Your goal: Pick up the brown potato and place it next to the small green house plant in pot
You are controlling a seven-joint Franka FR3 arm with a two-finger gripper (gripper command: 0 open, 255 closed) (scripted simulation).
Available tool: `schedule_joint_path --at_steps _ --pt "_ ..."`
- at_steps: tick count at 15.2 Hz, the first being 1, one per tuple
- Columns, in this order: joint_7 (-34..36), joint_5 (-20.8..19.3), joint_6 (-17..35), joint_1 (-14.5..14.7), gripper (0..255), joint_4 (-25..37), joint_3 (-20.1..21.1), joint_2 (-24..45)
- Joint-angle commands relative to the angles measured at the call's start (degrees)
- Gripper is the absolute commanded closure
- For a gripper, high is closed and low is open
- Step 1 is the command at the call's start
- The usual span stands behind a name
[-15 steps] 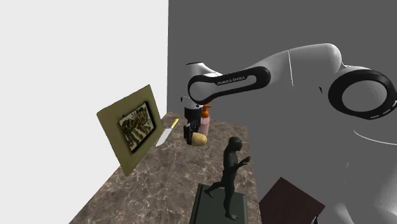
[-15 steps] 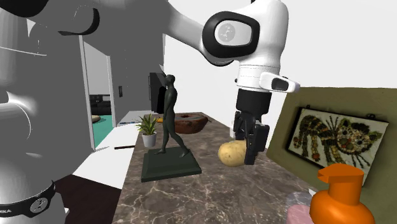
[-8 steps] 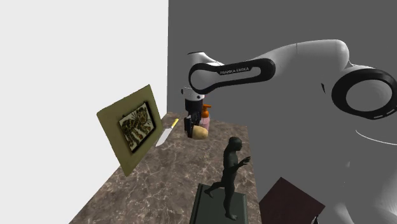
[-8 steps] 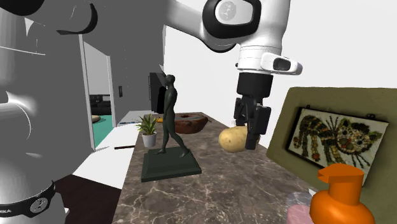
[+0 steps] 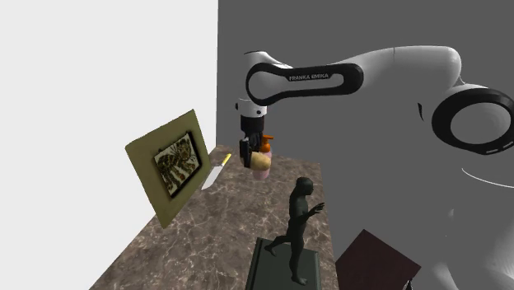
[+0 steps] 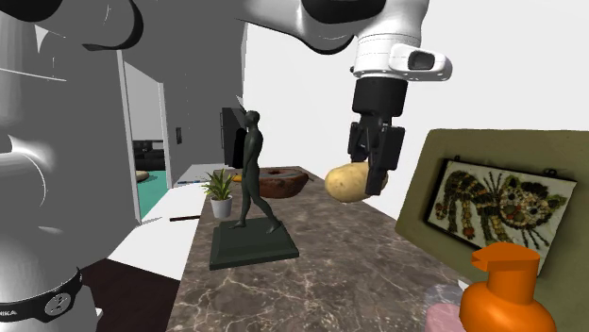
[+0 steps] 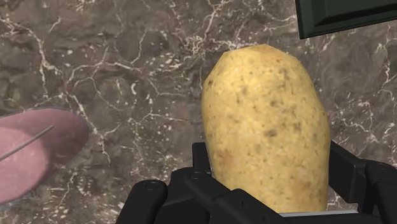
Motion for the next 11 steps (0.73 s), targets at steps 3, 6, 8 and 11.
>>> schedule_joint_path --at_steps 3,6,8,11 --pt "0.2 0.0 -3.1 0.1 255 3.0 0.1 -0.1" --pt "0.2 0.0 -5.5 0.1 255 5.6 0.1 0.1" --pt "0.3 0.0 -7.1 0.2 255 7.4 0.1 0.3" --pt "1.2 0.2 -7.9 0.6 255 6.7 0.5 -1.3"
